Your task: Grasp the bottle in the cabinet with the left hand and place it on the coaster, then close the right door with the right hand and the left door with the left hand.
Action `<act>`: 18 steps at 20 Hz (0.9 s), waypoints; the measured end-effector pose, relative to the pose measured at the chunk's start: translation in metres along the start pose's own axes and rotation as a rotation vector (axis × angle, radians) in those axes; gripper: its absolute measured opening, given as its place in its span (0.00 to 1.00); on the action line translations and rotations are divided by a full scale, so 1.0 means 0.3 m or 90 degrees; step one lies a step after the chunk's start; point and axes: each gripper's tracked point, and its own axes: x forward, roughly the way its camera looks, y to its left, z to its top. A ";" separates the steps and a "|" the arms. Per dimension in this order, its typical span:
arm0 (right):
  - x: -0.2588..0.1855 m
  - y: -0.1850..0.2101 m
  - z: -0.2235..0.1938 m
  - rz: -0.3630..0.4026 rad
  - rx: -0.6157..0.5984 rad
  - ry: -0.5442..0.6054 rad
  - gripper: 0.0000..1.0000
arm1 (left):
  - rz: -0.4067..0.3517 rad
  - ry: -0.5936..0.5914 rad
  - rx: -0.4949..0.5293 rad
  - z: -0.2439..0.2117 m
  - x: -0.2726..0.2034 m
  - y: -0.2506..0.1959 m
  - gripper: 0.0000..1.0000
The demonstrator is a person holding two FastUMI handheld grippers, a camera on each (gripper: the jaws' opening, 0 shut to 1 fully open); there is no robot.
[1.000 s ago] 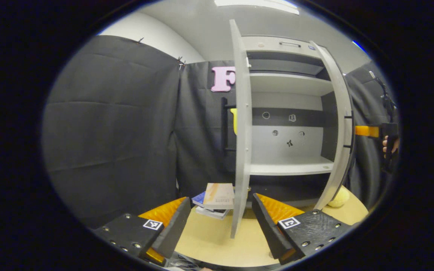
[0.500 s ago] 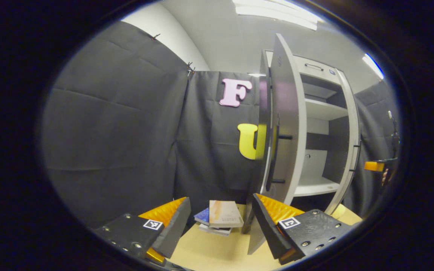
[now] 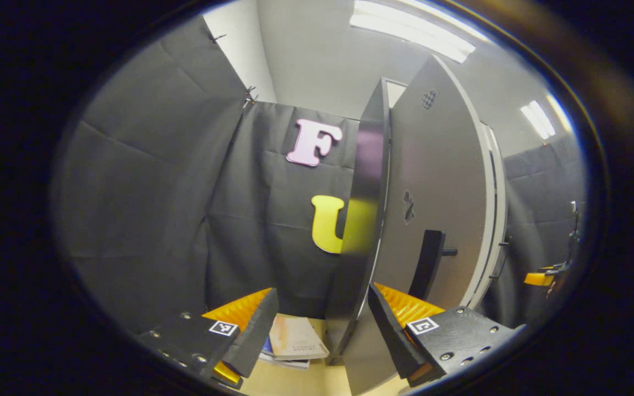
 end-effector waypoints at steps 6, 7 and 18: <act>-0.008 -0.065 0.003 -0.033 0.024 -0.005 0.98 | -0.011 0.015 0.062 0.013 0.049 -0.055 0.95; 0.000 -0.079 -0.006 -0.036 0.025 -0.003 0.98 | -0.006 0.017 0.073 0.020 0.046 -0.063 0.95; 0.153 -0.257 0.008 -0.009 0.079 -0.021 0.96 | 0.025 0.053 0.098 0.007 0.052 -0.294 0.94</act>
